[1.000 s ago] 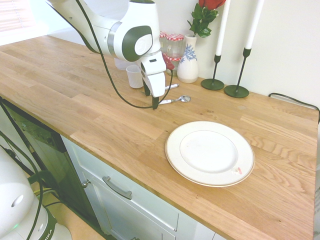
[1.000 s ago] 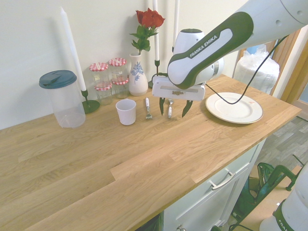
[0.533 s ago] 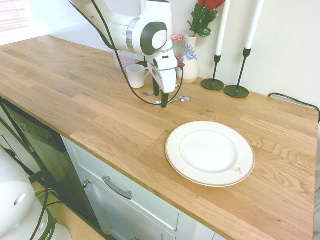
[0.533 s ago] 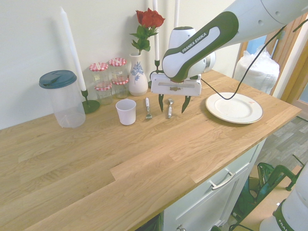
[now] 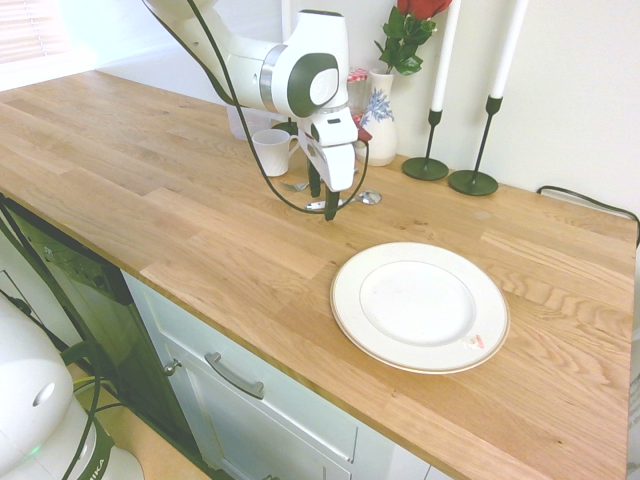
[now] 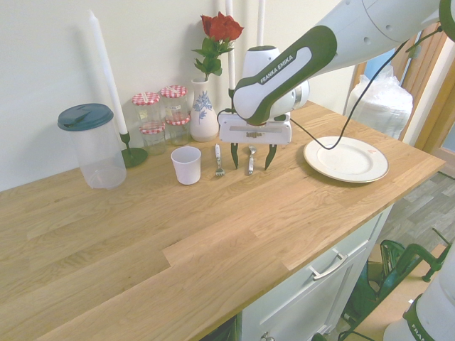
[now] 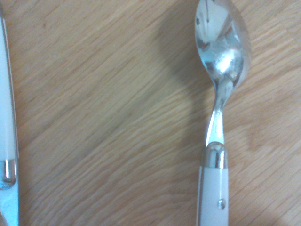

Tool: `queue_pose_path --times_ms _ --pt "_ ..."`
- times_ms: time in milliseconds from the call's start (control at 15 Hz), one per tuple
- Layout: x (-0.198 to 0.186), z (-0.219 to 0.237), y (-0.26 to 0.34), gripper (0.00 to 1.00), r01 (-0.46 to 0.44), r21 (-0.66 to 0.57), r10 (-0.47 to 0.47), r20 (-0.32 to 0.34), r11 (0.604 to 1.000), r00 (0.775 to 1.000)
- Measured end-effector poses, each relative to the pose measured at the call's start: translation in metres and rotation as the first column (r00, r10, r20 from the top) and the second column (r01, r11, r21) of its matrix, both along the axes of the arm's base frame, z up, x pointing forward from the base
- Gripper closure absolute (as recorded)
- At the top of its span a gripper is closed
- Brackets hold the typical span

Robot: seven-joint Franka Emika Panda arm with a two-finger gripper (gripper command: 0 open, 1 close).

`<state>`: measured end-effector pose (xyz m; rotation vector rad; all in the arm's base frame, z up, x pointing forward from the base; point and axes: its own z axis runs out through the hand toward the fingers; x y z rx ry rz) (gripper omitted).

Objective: Put the spoon into the plate

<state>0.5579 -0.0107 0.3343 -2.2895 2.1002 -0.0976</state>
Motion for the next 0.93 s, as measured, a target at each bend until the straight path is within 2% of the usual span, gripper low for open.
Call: queue_pose_path --times_ms 933 --pt "0.002 -0.001 0.012 1.00 0.000 0.026 0.000 0.018 1.000 1.000"
